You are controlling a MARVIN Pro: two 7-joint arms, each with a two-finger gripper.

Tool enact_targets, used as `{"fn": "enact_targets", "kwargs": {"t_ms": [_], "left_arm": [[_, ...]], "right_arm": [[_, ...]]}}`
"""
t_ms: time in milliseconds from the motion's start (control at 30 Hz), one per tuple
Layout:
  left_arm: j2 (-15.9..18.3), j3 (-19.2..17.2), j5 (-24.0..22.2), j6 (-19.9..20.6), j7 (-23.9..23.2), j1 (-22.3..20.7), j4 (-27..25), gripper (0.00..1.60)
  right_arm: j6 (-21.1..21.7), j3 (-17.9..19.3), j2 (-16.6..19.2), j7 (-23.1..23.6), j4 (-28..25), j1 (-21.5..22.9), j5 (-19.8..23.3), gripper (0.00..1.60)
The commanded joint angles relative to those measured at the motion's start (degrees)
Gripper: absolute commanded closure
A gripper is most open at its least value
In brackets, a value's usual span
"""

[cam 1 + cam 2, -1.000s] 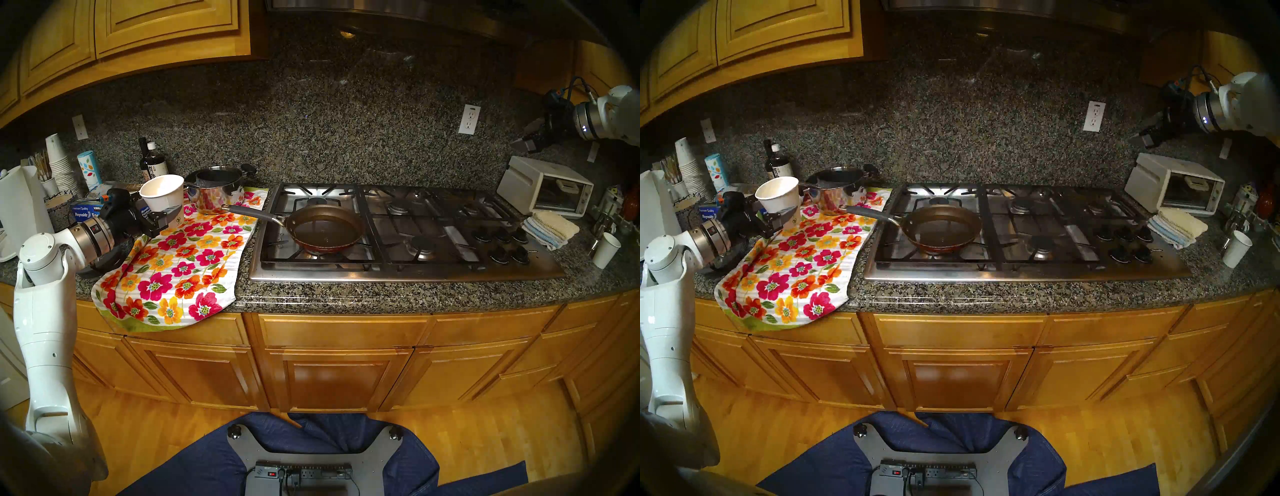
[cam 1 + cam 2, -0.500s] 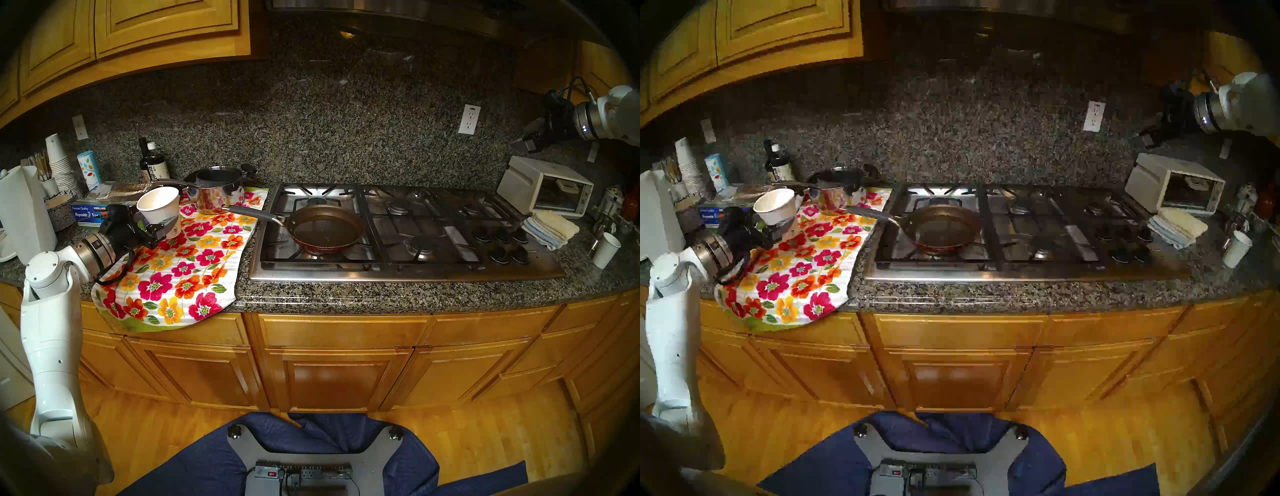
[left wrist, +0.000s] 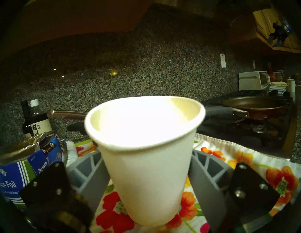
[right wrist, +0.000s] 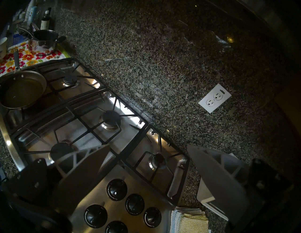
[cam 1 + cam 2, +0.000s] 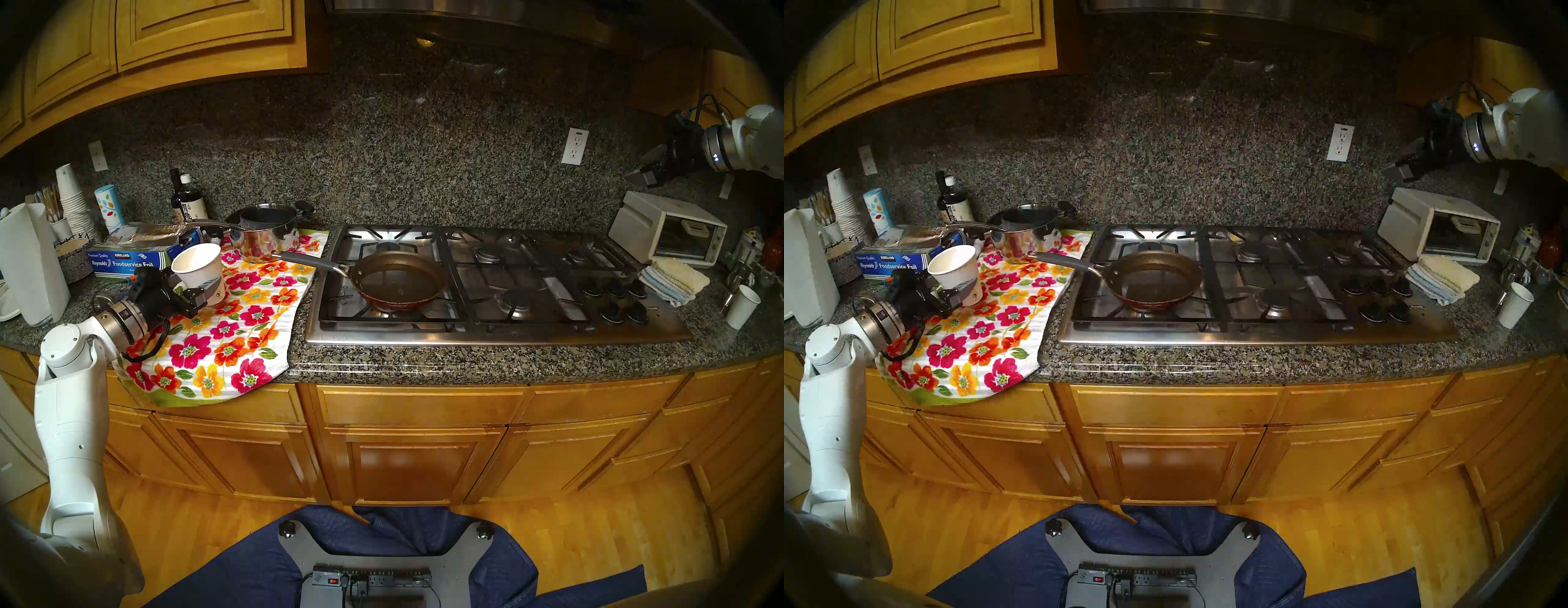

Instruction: Pick up the water cup, pour water into the pot, turn on the stove

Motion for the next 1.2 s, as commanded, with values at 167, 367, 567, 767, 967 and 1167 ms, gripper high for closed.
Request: {"fn": "enact_targets", "kwargs": {"t_ms": [167, 367, 567, 767, 967, 1167], "left_arm": [[-0.3, 0.8, -0.5, -3.1, 0.1, -3.6, 1.8, 0.36], [-0.4, 1.2, -0.5, -3.7, -0.1, -3.8, 2.3, 0.35], [-0.5, 1.7, -0.4, -4.2, -0.2, -3.9, 3.0, 0.35], [-0.4, 1.9, -0.3, -4.4, -0.4, -3.6, 3.6, 0.35], [-0.2, 1.7, -0.4, -4.6, -0.6, -3.5, 4.7, 0.34], [0.1, 1.7, -0.4, -4.8, -0.9, -3.5, 5.1, 0.13]], "right_arm": [[-0.1, 0.0, -0.4, -0.1, 1.5, 1.8, 0.3, 0.0], [-0.1, 0.0, -0.4, -0.1, 1.5, 1.8, 0.3, 0.0], [-0.1, 0.0, -0.4, -0.1, 1.6, 1.8, 0.3, 0.0], [0.0, 0.0, -0.4, -0.1, 1.6, 1.8, 0.3, 0.0], [0.0, 0.0, -0.4, -0.1, 1.6, 1.8, 0.3, 0.0], [0.0, 0.0, -0.4, -0.1, 1.6, 1.8, 0.3, 0.0]]}}
